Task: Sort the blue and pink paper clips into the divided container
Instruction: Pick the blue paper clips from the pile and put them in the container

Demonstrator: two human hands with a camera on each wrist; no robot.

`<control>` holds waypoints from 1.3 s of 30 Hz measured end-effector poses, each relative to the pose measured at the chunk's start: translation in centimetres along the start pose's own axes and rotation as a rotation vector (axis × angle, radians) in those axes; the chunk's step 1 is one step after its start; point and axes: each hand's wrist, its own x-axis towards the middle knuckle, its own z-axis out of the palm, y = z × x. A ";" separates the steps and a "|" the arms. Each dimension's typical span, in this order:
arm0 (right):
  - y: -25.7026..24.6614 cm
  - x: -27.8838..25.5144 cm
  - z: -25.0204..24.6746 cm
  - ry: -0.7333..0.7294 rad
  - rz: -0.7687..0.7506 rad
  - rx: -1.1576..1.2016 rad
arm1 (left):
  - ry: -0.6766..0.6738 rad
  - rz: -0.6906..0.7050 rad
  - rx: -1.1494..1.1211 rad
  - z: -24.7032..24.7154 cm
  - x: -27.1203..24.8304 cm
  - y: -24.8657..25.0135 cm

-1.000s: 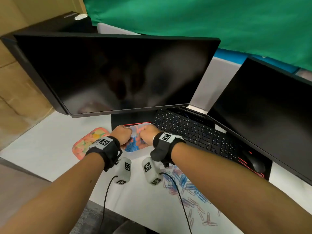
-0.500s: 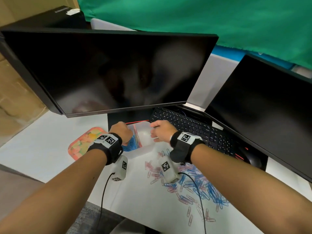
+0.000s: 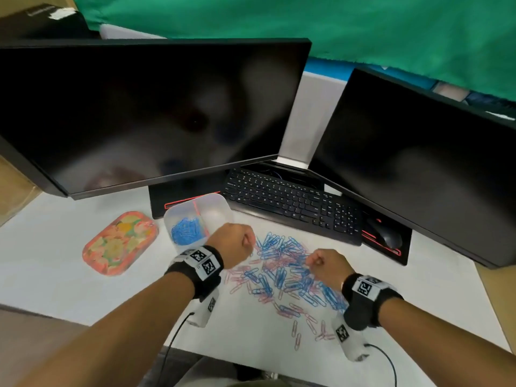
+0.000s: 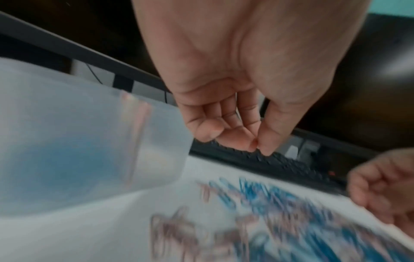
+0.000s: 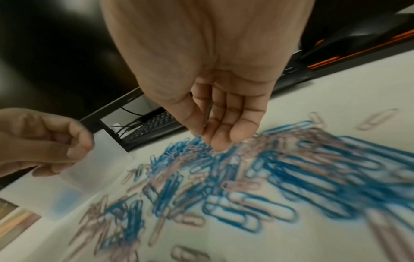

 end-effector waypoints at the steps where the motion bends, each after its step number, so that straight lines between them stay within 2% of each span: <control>1: 0.9 -0.3 0.1 0.007 0.006 -0.005 | -0.053 -0.007 0.051 1.1 0.0 -0.1; 3: 2.4 -1.1 0.3 0.012 0.007 -0.024 | -0.172 -0.056 0.193 2.8 0.0 -0.4; 5: 3.5 -1.9 0.4 0.011 0.000 -0.043 | -0.221 -0.117 0.292 4.0 0.1 -1.4; 8: 4.7 -2.7 0.5 0.010 -0.008 -0.035 | -0.173 -0.209 0.247 4.1 0.1 -2.4; 12: 5.5 -3.2 0.3 0.028 -0.009 0.000 | -0.101 -0.254 0.162 3.6 0.3 -3.4; 17: 5.7 -3.6 0.2 0.030 -0.037 0.011 | -0.048 -0.176 0.158 3.8 0.1 -3.4; 21: 5.2 -3.6 1.1 -0.022 -0.094 -0.013 | -0.170 -0.045 0.294 4.8 -0.3 -2.9; 25: 3.9 -3.3 2.6 -0.076 -0.155 -0.013 | -0.216 -0.025 0.399 5.1 -0.7 -3.1; 31: -0.2 -2.2 4.8 -0.126 -0.240 -0.055 | -0.144 -0.086 0.185 4.5 -0.8 -3.3; 34: -2.5 -1.4 6.1 -0.097 -0.299 -0.112 | -0.034 -0.122 0.016 3.7 -1.0 -3.3; 39: -6.0 0.5 8.0 -0.027 -0.350 -0.188 | 0.069 -0.174 -0.157 2.7 -1.2 -3.5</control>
